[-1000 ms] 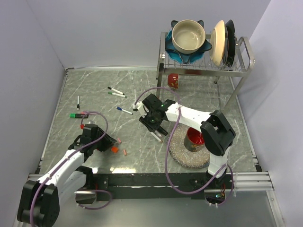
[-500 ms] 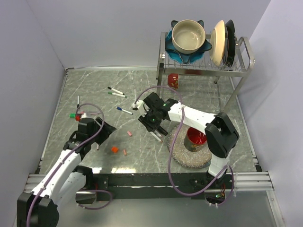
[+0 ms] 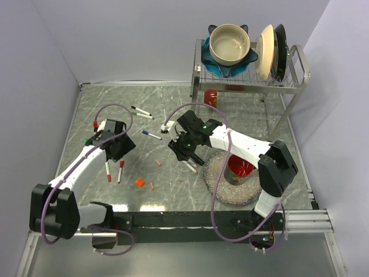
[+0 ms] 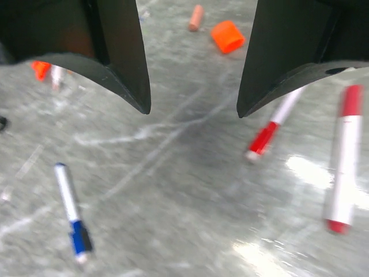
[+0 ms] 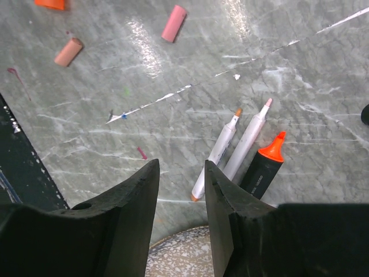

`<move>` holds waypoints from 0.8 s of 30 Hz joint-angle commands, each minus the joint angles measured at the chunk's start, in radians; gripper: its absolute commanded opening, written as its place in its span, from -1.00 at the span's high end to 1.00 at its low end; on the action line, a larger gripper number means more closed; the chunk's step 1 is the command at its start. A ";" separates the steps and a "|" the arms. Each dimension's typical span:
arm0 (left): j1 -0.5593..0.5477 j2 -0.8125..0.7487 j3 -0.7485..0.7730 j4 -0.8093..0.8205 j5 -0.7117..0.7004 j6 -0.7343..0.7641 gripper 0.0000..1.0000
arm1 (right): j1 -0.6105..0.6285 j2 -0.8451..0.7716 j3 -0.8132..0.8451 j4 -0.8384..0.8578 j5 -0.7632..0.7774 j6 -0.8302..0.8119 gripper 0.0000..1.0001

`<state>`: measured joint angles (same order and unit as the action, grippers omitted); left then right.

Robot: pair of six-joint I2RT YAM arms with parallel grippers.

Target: Open the pen caps

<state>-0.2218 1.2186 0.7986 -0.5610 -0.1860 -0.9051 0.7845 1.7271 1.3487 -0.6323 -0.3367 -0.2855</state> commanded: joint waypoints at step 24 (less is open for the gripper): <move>0.006 0.375 0.146 -0.154 -0.062 0.336 0.01 | -0.016 -0.070 0.004 0.002 -0.058 -0.014 0.10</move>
<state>-0.2192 1.5837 0.9344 -0.7193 -0.2333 -0.5831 0.7757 1.7039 1.3483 -0.6342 -0.3798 -0.2863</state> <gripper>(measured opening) 0.487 0.452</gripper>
